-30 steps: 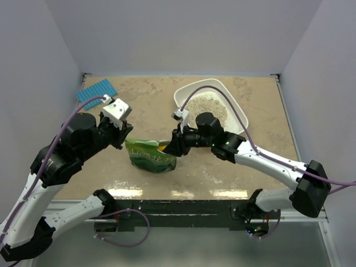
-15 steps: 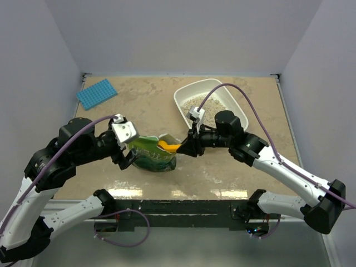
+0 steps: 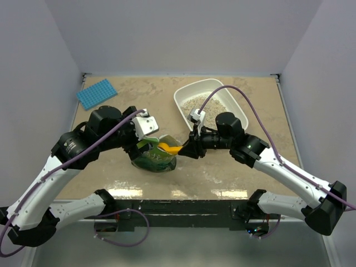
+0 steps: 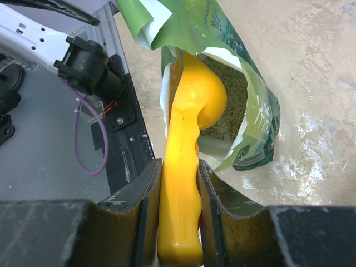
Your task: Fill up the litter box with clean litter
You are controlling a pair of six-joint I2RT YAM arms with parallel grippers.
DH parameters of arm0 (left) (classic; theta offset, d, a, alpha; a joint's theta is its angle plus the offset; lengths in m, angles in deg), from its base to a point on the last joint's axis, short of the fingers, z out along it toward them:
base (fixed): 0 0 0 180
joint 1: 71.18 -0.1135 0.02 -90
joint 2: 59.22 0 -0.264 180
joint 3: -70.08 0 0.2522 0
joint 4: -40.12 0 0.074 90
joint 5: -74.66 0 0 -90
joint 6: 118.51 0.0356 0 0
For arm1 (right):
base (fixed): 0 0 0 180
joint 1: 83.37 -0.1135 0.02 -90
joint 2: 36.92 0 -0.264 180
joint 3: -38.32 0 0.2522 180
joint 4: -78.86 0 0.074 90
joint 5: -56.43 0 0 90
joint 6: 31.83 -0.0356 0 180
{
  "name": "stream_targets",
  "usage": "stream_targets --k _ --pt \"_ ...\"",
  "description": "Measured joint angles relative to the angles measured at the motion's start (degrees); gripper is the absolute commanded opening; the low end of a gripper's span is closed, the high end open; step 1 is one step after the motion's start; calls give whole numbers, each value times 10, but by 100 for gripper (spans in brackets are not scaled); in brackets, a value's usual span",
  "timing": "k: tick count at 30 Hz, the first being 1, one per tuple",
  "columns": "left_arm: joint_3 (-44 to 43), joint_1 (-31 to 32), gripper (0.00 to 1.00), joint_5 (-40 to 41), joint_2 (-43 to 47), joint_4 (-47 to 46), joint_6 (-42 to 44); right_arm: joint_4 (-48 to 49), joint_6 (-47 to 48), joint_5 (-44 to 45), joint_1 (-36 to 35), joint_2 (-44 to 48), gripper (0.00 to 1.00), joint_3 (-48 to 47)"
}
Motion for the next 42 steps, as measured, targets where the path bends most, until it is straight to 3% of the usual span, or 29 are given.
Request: stream_targets --k 3,6,8,9,17,25,33,42 --pt "2 0 97 7 -13 0 14 0 -2 0 0 0 0 2" --pt "17 0 87 14 -23 0 20 -2 -3 1 0 0 0 2" --pt "34 0 48 17 -30 1 25 -6 -5 5 1 0 0 2" --pt "39 0 0 17 -31 2 24 -9 -6 6 2 -1 0 2" --pt "66 0 0 21 -33 -2 16 -84 -28 42 21 -42 0 -55" --pt "34 2 0 28 -54 -1 -68 -208 -59 83 24 -110 0 -201" --pt "64 26 0 12 1 -47 -141 -336 -93 125 24 -179 0 -309" --pt "198 27 0 -31 85 -180 -136 -483 -108 191 24 -265 0 -453"
